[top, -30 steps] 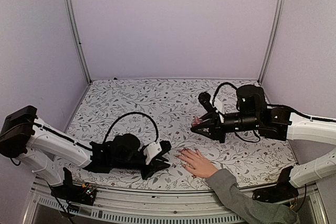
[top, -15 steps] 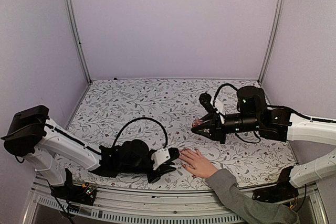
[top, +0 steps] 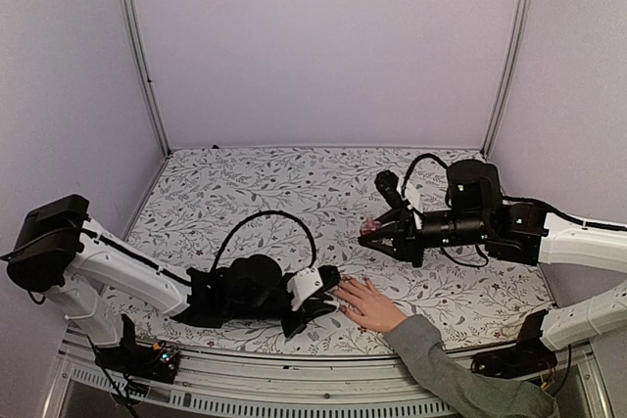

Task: Paint the nails
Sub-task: Paint the nail polish on the nail.

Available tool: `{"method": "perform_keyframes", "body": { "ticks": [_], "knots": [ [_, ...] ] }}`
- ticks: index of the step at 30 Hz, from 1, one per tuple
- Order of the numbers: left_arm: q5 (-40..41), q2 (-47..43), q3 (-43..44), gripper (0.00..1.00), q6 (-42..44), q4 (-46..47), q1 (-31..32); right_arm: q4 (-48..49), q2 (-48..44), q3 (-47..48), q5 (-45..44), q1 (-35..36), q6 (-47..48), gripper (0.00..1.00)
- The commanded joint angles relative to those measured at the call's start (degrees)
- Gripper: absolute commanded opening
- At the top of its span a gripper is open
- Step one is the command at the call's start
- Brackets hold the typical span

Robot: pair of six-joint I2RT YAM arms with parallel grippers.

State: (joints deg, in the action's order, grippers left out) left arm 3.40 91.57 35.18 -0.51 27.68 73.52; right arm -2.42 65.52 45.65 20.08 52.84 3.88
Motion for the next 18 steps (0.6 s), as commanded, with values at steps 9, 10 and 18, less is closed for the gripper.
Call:
{"method": "perform_keyframes", "body": {
  "ticks": [9, 10, 18],
  "knots": [
    [7.4, -5.0, -7.7, 0.00, -23.6, 9.4, 2.4, 1.9, -1.9, -1.1, 3.6, -0.2, -1.5, 0.00],
    [8.9, -4.6, -8.4, 0.00, -24.6, 10.3, 3.2, 1.9, -2.0, -1.2, 3.9, -0.3, -1.6, 0.00],
    [14.9, 0.9, -7.8, 0.00, -29.6, 13.1, 7.4, 3.5, -3.1, -1.2, 3.8, -0.3, -1.6, 0.00]
  ]
}}
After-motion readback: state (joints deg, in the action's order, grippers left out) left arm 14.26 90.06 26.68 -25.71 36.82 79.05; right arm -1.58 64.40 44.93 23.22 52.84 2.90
